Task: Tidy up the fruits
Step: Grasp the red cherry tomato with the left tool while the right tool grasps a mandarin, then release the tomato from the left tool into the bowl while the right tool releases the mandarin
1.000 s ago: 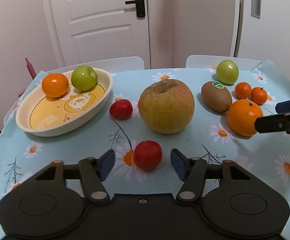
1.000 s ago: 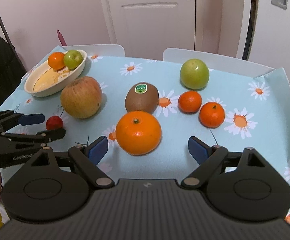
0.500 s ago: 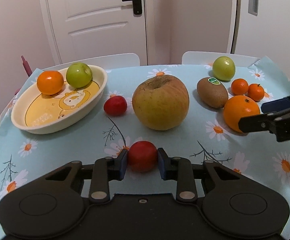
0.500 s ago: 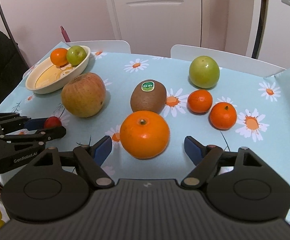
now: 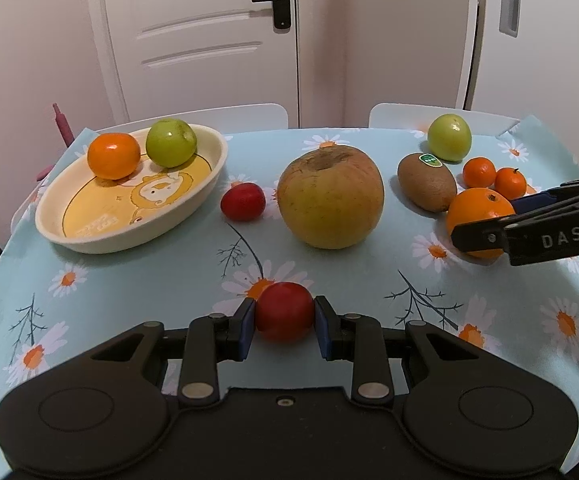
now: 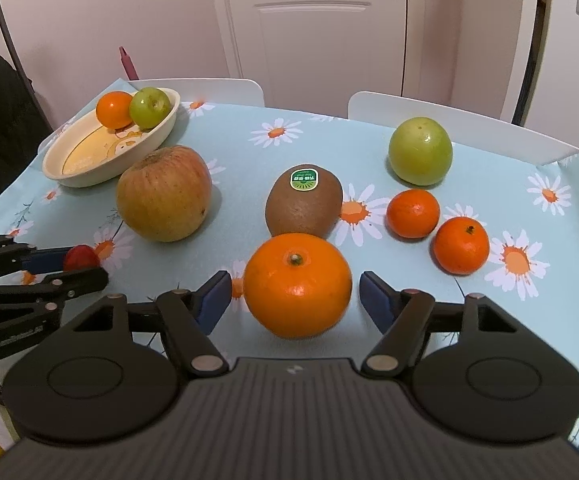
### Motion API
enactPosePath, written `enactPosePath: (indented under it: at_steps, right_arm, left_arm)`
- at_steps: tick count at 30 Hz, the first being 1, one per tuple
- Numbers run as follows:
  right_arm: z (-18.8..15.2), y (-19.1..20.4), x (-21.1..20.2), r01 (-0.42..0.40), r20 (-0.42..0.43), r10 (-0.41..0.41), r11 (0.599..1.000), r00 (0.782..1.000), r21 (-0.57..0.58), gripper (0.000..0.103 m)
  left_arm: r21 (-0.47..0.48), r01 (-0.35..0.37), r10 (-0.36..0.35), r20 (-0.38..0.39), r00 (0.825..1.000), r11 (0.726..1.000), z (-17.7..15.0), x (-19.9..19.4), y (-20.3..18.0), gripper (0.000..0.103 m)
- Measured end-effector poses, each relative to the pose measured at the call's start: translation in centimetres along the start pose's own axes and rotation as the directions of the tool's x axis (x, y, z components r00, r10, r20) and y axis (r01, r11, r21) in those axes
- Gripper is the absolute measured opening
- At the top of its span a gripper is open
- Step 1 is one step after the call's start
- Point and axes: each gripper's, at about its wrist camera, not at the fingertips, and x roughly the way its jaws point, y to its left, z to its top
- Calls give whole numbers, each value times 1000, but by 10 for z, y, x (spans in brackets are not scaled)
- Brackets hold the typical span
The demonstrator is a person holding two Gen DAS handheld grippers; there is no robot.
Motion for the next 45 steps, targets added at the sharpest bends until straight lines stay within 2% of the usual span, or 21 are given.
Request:
enactPosePath:
  at_steps: [1, 12, 28, 34, 45]
  right_arm:
    - [0, 1, 1, 4, -3, -4, 1000, 1000, -5, 75]
    - [8, 16, -18, -5, 9, 5, 1000, 1000, -8, 74]
    - [55, 67, -64, -39, 63, 39, 999, 997, 9, 74]
    - [76, 95, -61, -44, 71, 44, 999, 997, 7, 74]
    - [114, 141, -35, -19, 82, 16, 999, 996, 44, 74]
  left_arm:
    - [-3, -1, 1, 1, 1000, 1000, -1, -1, 1, 34]
    - [-38, -8, 9, 26, 1000, 999, 1, -29, 12, 34]
    - [-66, -29, 34, 74, 997, 997, 31, -80, 58, 34]
    - [-64, -26, 30, 74, 997, 998, 46, -80, 88, 34]
    - [-18, 8, -7, 90, 996, 1000, 86, -55, 147, 34]
